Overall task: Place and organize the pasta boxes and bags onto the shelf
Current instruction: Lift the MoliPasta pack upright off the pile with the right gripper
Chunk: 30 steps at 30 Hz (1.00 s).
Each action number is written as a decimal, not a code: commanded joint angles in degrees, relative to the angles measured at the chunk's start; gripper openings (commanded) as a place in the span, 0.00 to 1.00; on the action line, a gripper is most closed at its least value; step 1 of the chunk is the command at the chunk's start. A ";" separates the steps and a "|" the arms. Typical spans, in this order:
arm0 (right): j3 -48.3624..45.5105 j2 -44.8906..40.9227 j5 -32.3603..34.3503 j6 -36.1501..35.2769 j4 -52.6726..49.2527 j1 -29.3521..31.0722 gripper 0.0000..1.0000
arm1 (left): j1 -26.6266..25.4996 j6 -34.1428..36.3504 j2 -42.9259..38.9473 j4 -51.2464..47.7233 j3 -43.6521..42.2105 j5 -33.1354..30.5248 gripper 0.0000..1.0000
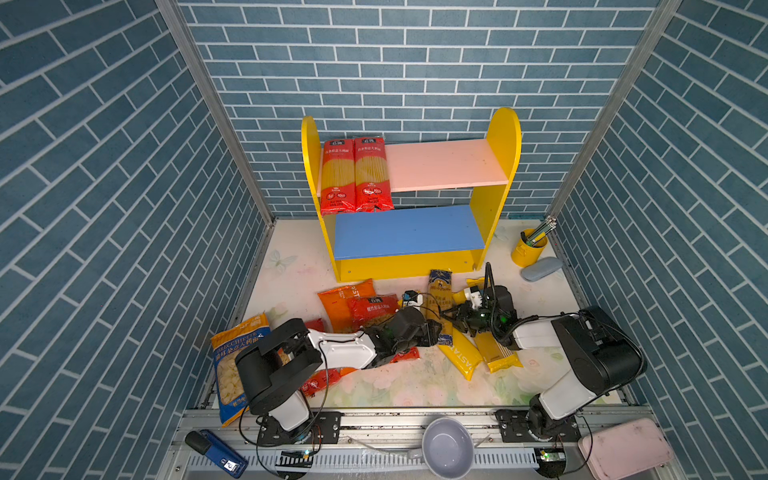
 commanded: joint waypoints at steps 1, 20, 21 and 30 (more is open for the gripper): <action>-0.45 -3.24 1.16 1.24 1.23 0.38 0.11 | 1.56 1.43 -6.68 -4.82 -1.32 -0.12 0.61; 6.43 -30.61 -4.40 -3.76 -30.33 0.97 0.00 | 5.05 8.63 -27.96 -26.30 2.90 -2.96 0.65; 7.44 -32.46 -4.58 -4.29 -32.78 1.18 0.00 | 5.05 8.89 -28.82 -27.38 3.46 -3.13 0.65; 21.61 -42.51 -4.85 -10.23 -50.58 2.65 0.00 | 5.05 12.58 -34.95 -36.88 11.38 -3.84 0.75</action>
